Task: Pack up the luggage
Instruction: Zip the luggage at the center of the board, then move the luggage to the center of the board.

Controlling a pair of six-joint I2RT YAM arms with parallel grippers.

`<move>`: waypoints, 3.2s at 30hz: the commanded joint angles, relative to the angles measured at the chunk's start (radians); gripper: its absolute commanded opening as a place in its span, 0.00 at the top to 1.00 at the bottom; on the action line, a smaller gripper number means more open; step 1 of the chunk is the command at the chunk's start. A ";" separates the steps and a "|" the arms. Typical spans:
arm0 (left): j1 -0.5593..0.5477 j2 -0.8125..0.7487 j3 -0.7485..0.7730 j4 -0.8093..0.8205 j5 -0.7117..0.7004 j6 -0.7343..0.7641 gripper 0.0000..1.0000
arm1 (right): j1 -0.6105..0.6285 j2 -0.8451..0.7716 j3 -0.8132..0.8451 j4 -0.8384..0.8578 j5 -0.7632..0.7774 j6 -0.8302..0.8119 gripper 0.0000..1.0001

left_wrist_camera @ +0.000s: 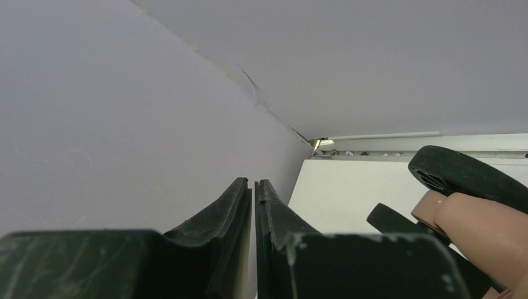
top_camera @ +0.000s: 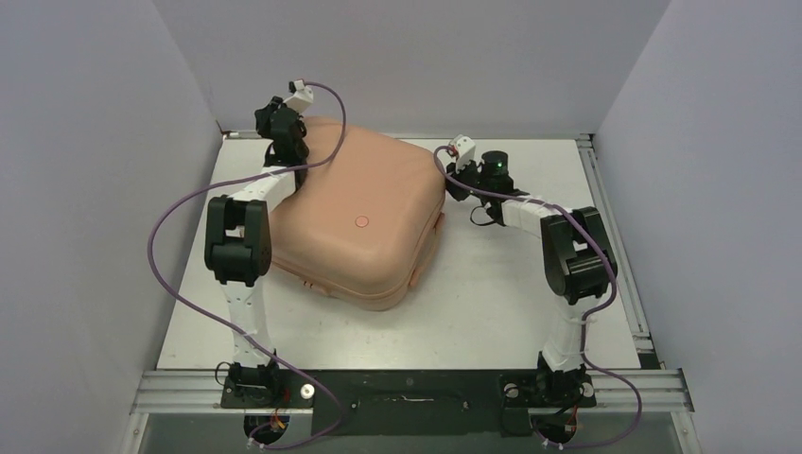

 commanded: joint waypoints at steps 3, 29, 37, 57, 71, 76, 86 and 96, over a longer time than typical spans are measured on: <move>-0.115 0.038 -0.031 -0.072 0.132 -0.035 0.91 | -0.006 0.028 0.095 0.012 -0.205 -0.154 0.95; -0.278 -0.018 -0.036 -0.340 0.498 -0.053 0.97 | -0.013 -0.360 -0.331 -0.089 -0.408 -0.221 0.95; -0.315 -0.006 -0.011 -0.407 0.514 -0.070 0.98 | 0.004 -0.200 -0.148 -0.049 -0.360 -0.179 0.95; -0.315 0.004 -0.010 -0.457 0.537 -0.139 1.00 | 0.087 0.019 0.125 -0.056 -0.173 -0.045 0.95; -0.217 -0.176 0.195 -0.741 0.336 -0.390 0.06 | -0.049 -0.301 0.057 -0.454 0.077 -0.206 0.10; -0.098 -0.335 0.178 -0.895 0.341 -0.498 0.04 | -0.073 -0.447 0.058 -0.716 0.053 -0.361 0.10; 0.108 -0.782 -0.258 -0.907 0.454 -0.508 0.04 | 0.048 -0.715 -0.081 -1.329 -0.296 -1.223 0.10; 0.197 -0.982 -0.480 -0.927 0.526 -0.519 0.04 | 0.435 -0.664 -0.166 -1.228 -0.240 -1.233 0.09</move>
